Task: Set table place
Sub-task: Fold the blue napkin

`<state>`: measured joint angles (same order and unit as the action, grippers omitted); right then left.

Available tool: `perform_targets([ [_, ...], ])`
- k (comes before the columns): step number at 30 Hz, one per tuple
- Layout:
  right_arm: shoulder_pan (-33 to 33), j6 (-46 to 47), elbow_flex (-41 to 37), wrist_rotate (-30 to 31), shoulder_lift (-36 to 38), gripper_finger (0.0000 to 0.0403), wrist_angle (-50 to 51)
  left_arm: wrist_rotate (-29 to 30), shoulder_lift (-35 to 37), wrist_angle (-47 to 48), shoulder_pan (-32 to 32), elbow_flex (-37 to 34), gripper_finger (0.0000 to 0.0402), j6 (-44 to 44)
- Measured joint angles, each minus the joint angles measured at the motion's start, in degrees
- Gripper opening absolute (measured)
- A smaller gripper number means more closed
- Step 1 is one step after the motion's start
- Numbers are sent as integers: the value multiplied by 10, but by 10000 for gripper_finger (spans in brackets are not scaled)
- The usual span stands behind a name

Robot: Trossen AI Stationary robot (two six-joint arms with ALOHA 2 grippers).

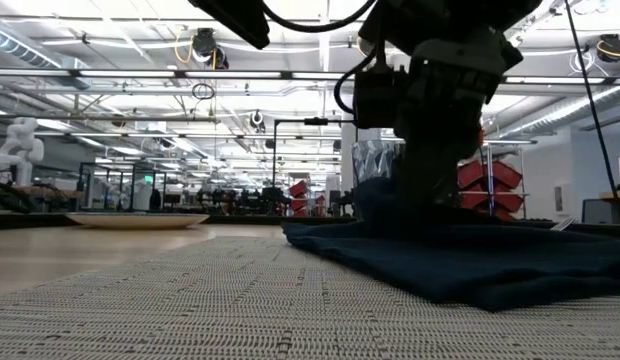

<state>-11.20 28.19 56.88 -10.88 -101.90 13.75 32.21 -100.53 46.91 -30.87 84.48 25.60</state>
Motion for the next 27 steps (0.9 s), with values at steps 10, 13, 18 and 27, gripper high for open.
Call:
perform_targets([
  [10, -9, 11, 49, 14, 0, 188, -1, 0, 0, -1, 1, -13, 147, 11],
  [13, -7, 11, 56, 25, 1, 188, -17, 4, 0, -1, 1, -13, 147, 11],
  [18, -3, 4, 57, 23, 1, 188, -34, 7, 0, -1, 1, -13, 147, 11],
  [27, -45, -5, 57, -5, 27, 187, 82, 9, 0, 2, 1, -14, 147, 10],
])
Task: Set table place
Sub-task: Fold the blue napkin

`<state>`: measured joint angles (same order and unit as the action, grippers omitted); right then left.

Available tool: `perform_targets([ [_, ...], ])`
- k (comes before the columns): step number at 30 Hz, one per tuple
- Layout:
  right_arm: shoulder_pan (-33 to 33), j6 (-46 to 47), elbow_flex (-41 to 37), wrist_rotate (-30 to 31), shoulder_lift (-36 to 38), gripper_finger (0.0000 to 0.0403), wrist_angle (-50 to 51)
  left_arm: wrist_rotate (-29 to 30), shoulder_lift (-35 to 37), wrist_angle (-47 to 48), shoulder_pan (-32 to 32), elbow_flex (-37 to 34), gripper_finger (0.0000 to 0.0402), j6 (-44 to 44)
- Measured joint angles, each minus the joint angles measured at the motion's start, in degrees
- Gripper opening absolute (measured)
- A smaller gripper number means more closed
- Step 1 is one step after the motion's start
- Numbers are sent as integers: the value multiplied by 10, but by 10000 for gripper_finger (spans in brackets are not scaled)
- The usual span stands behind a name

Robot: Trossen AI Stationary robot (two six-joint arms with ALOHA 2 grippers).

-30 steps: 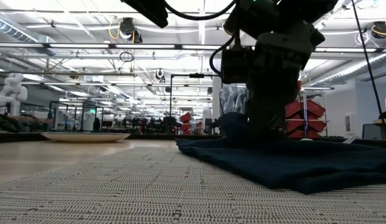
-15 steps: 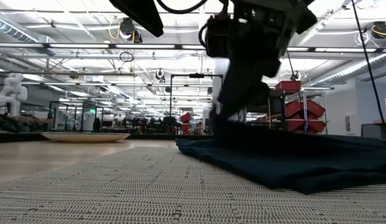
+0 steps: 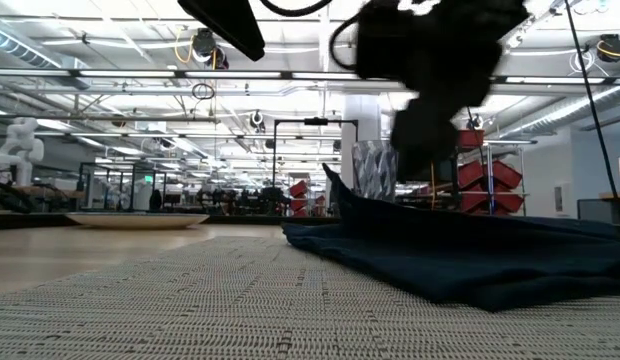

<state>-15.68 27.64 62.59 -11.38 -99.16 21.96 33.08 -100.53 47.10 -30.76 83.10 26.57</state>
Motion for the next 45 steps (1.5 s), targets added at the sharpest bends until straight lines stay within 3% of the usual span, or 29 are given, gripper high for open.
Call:
perform_targets([
  [7, -85, 47, 0, 143, 41, 187, 191, 2, 0, -20, 0, -49, 147, 22],
  [17, -146, 101, -5, 218, 39, 187, 197, -10, 0, -73, 3, -121, 147, 62],
  [38, -149, 94, -5, 221, -48, 186, 169, -13, 0, -109, 3, -122, 147, 59],
  [45, -144, 91, -5, 220, -52, 128, 171, -13, 0, -112, 3, -122, 147, 57],
])
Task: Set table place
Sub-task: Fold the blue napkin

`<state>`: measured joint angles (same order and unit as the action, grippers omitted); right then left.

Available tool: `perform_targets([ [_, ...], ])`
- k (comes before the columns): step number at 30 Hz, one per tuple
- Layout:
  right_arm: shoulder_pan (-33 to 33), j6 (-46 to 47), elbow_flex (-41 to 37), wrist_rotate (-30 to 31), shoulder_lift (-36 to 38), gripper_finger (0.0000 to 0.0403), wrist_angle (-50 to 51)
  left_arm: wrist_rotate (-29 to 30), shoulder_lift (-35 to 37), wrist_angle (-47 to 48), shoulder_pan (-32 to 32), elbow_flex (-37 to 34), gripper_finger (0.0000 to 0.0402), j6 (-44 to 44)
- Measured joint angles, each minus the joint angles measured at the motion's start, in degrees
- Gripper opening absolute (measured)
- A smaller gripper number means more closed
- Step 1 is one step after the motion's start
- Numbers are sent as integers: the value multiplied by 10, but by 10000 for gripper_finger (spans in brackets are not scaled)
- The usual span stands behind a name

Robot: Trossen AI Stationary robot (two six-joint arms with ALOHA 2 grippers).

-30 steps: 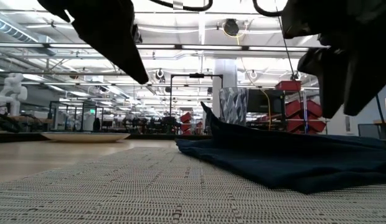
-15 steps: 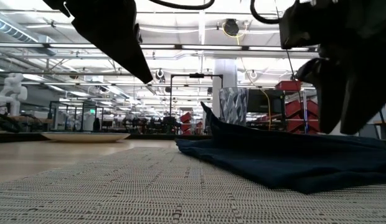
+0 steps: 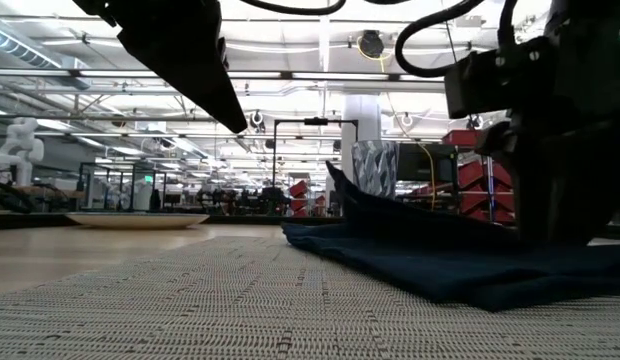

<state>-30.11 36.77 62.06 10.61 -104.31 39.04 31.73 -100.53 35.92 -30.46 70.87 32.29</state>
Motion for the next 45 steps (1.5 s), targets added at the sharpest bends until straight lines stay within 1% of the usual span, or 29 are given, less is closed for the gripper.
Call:
perform_targets([
  [6, 0, -14, 0, 0, 0, 23, 3, 0, 0, -2, 0, 0, 147, 0],
  [8, 0, -19, 0, 0, 0, 8, 3, 0, 0, -7, 0, 0, 147, 0],
  [14, 0, -19, 0, -3, 6, 3, 8, 0, 0, -10, 0, 0, 147, 0],
  [24, 0, -19, 15, -5, 54, 1, 2, 0, 0, -10, 0, 0, 147, 0],
  [34, 2, -31, 49, -52, 58, 0, -14, 0, 0, -10, 0, 0, 147, 0],
  [38, 6, -18, 51, -88, 59, 0, -14, 0, 0, -10, 0, 0, 147, 1],
  [42, 10, -10, 51, -108, 59, 1, -16, 0, 0, -12, 0, 0, 147, 1],
  [45, 13, -7, 51, -137, 59, 3, -34, 0, 0, -12, 0, 0, 147, 1],
])
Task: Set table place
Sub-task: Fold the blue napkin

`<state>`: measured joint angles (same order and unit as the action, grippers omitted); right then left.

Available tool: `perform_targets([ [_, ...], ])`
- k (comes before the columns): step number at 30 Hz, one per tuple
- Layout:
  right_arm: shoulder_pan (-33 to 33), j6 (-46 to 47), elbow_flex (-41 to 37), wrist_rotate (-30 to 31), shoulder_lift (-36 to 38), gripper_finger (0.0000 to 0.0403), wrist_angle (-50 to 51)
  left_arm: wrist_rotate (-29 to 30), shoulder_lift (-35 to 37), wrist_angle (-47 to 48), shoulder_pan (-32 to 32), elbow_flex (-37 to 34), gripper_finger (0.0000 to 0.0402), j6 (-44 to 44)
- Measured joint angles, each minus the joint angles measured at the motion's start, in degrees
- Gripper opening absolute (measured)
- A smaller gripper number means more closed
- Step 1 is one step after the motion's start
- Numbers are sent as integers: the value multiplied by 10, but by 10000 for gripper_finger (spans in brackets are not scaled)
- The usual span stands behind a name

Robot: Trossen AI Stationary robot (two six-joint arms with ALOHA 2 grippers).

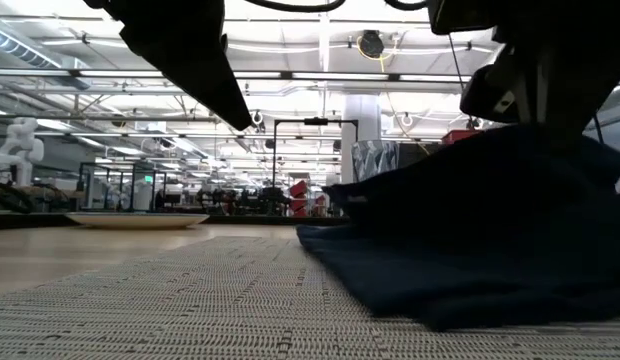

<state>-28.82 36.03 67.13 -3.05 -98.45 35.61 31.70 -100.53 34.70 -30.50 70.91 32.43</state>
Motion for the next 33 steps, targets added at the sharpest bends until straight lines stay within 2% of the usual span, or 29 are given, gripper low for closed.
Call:
perform_targets([
  [6, 7, 38, 0, -49, 0, 3, -69, -2, 0, 0, 0, 0, 147, 2],
  [12, 19, 74, 0, -48, 0, 3, -159, -8, 0, -8, 0, 0, 147, 0],
  [18, 30, 74, 0, -44, -1, 8, -146, -26, 0, -17, 0, 0, 147, -13],
  [25, 29, 91, 0, -48, -6, 52, -111, -32, 0, -45, 0, 0, 147, -34],
  [33, 13, 98, 0, -51, -6, 113, -121, -33, 0, -64, 1, 0, 147, -59],
])
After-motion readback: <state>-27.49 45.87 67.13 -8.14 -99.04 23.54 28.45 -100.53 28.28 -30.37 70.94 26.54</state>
